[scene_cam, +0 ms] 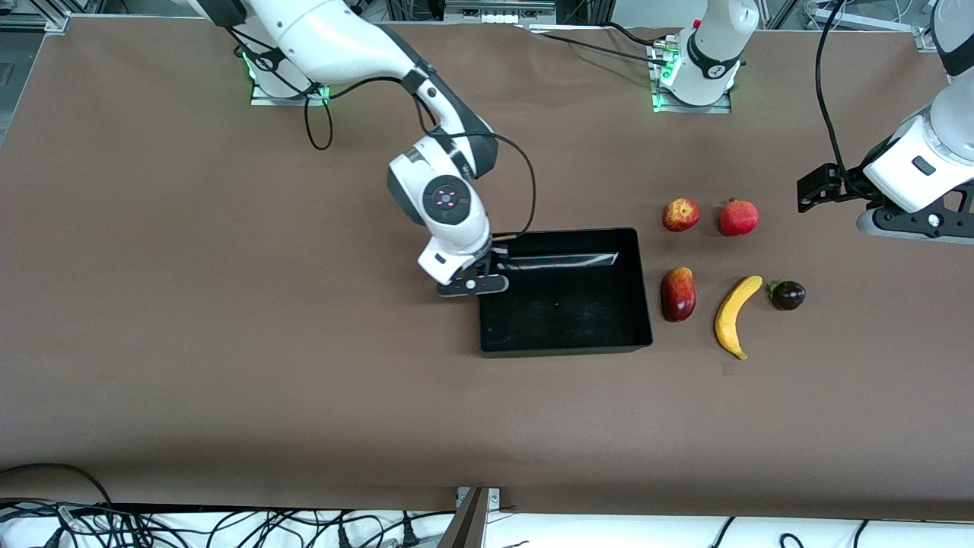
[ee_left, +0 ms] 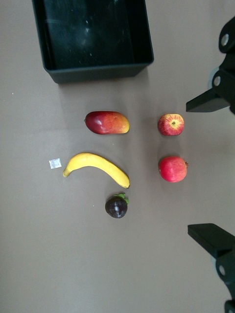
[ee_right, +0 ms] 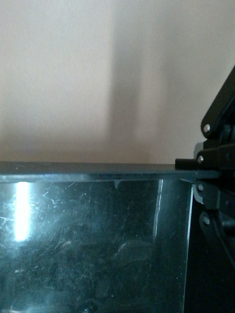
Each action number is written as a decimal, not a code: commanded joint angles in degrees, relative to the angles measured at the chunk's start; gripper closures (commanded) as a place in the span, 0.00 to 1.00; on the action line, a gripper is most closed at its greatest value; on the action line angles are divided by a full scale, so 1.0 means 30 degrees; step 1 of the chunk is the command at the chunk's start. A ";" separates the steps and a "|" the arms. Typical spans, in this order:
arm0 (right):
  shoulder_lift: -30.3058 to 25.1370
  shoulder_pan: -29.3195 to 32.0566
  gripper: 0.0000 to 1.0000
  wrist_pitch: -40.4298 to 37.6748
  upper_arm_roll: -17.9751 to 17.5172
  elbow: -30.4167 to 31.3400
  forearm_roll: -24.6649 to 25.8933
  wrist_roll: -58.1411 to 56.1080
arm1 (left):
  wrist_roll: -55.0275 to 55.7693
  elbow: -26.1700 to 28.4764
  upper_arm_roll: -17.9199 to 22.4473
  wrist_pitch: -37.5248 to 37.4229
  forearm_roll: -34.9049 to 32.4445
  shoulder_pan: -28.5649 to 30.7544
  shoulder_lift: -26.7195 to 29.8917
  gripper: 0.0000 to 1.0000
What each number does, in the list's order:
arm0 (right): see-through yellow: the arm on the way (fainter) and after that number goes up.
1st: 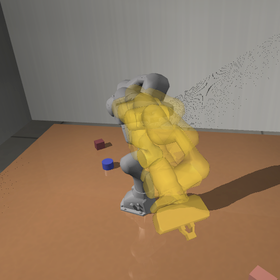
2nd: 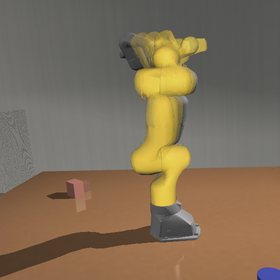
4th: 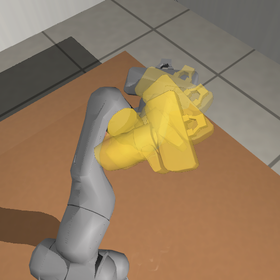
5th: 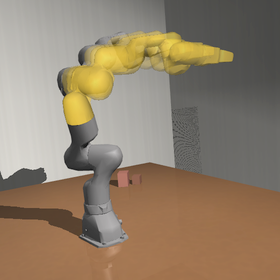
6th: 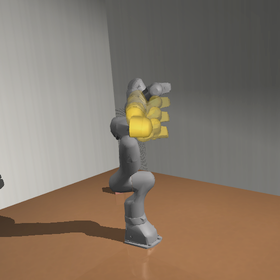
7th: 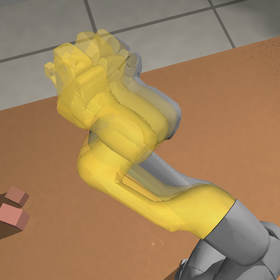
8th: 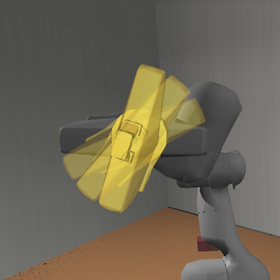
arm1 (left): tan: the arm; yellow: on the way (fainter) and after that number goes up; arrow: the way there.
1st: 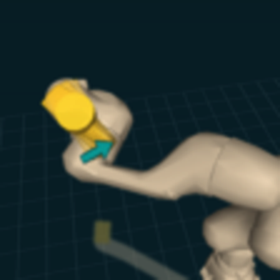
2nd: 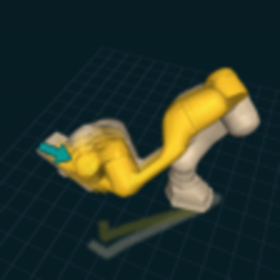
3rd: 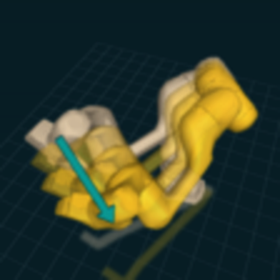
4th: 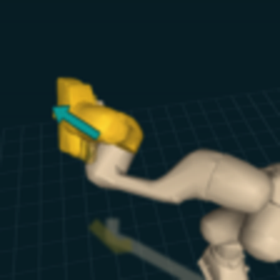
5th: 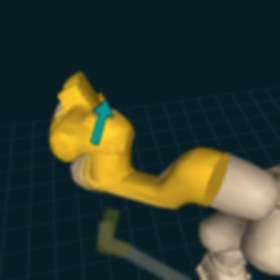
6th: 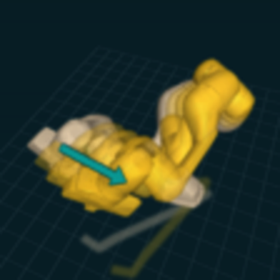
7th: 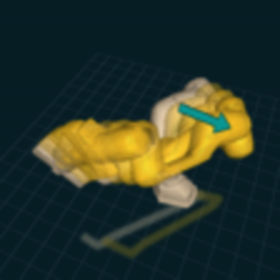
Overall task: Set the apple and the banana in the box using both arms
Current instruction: 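Release the box with the right gripper while the left gripper reaches the apple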
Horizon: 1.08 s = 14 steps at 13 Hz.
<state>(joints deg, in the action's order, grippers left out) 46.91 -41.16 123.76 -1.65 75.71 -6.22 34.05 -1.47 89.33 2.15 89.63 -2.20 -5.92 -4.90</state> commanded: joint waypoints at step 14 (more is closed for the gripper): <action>-0.1040 -0.0081 0.00 -0.2134 0.2007 -0.1095 -0.0064 0.0222 | 0.0313 0.9478 -0.0278 0.4486 0.0295 0.0448 -0.0222 0.00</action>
<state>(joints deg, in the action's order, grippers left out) 48.13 -41.88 121.88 1.97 72.45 -6.22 35.08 -1.14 102.03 1.43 91.27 -2.20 -6.27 -12.56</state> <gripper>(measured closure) 0.489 0.000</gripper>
